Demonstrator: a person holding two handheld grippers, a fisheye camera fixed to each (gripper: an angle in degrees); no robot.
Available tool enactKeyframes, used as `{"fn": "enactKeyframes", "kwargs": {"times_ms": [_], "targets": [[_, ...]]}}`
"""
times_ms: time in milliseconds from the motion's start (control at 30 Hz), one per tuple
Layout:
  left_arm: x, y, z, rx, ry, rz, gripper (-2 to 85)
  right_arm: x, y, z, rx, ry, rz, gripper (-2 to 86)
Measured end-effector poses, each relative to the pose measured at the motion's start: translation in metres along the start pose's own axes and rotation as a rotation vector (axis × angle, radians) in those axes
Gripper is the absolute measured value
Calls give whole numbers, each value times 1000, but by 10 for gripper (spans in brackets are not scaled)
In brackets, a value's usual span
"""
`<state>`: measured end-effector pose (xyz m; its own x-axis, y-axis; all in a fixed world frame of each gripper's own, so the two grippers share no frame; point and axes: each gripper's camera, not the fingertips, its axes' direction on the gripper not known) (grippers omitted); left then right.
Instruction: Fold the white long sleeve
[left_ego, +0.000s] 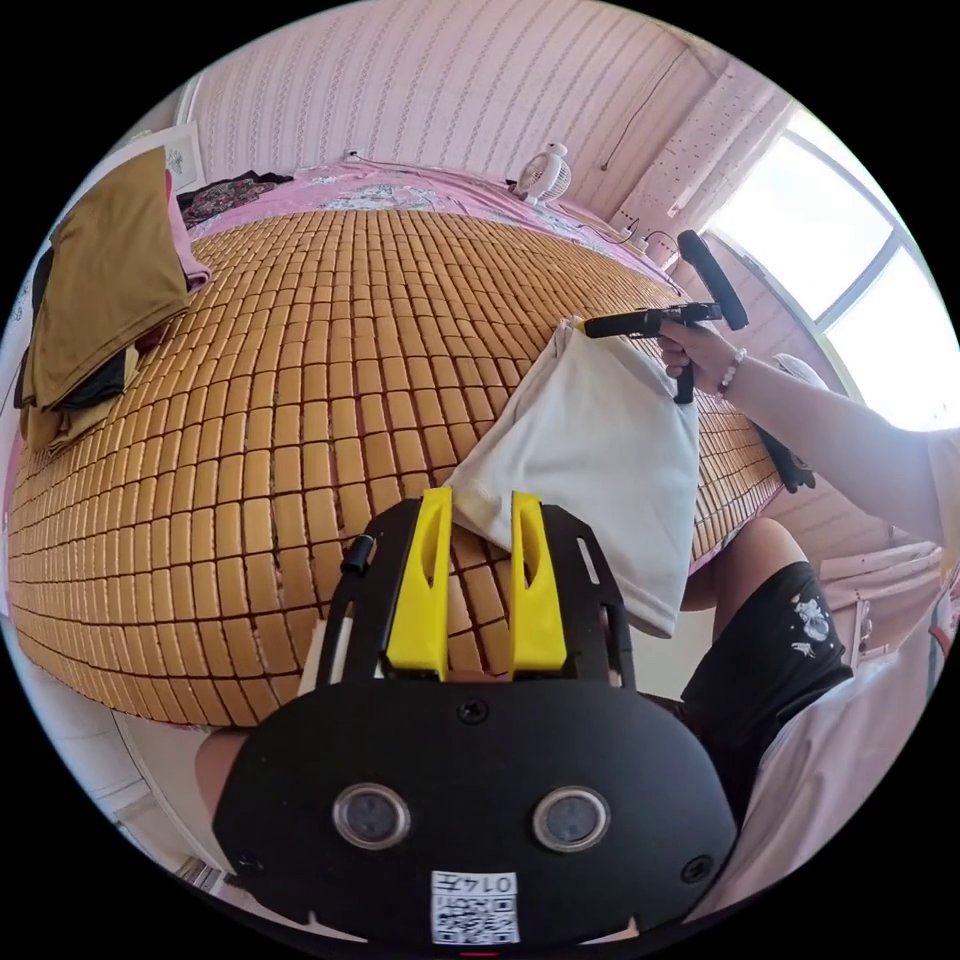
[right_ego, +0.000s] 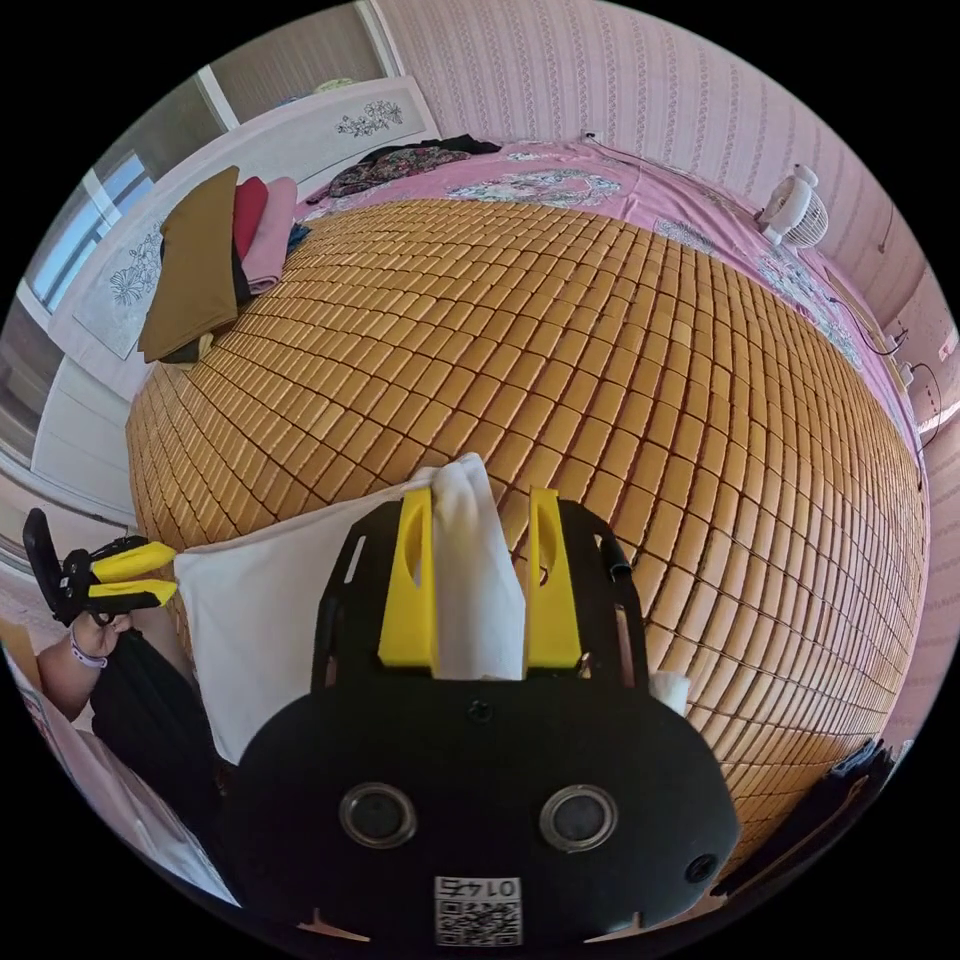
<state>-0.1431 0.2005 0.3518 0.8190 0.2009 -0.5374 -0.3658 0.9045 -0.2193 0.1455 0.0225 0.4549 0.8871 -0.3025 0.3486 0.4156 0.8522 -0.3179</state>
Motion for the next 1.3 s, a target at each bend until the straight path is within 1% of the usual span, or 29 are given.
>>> {"fn": "enactKeyframes", "kwargs": {"times_ms": [67, 133, 167, 200, 233, 333, 433, 533, 700, 767, 900, 1133, 1233, 1300], "targets": [[2, 0, 2, 6, -30, -7, 106, -1, 4, 0, -9, -45, -27, 110], [3, -3, 13, -51, -43, -6, 115, -1, 7, -2, -19, -97, -41, 79], [4, -3, 23, -106, -41, -3, 117, -1, 10, -4, -18, -94, -43, 72], [10, -2, 21, -76, -64, 33, 110, -1, 12, -5, -16, -96, -47, 69], [12, -2, 22, -84, -64, 51, 107, 0, 17, -8, -11, -108, -52, 61], [19, 2, 20, -67, -5, 70, 47, 4, 31, -21, 6, -156, -67, 33], [19, 8, 7, -41, 13, 39, 20, 10, 63, -57, 135, -219, -68, 21], [30, 13, -26, 36, 62, 99, 6, 19, 113, -109, 284, -311, -20, 16], [74, 13, -99, 140, 116, 303, 2, 22, 226, -200, 530, -357, 57, 12], [93, 12, -123, 182, 123, 382, 0, 25, 288, -241, 654, -358, 136, 11], [138, 1, -168, 278, 186, 528, -3, 24, 371, -295, 783, -304, 213, 10], [228, -35, -197, 359, 326, 779, -3, 26, 490, -406, 960, -98, 270, 10], [269, -59, -194, 363, 432, 861, -3, 32, 531, -453, 1017, -6, 292, 11], [304, -87, -187, 364, 540, 903, -2, 37, 548, -483, 1021, 68, 295, 11]]}}
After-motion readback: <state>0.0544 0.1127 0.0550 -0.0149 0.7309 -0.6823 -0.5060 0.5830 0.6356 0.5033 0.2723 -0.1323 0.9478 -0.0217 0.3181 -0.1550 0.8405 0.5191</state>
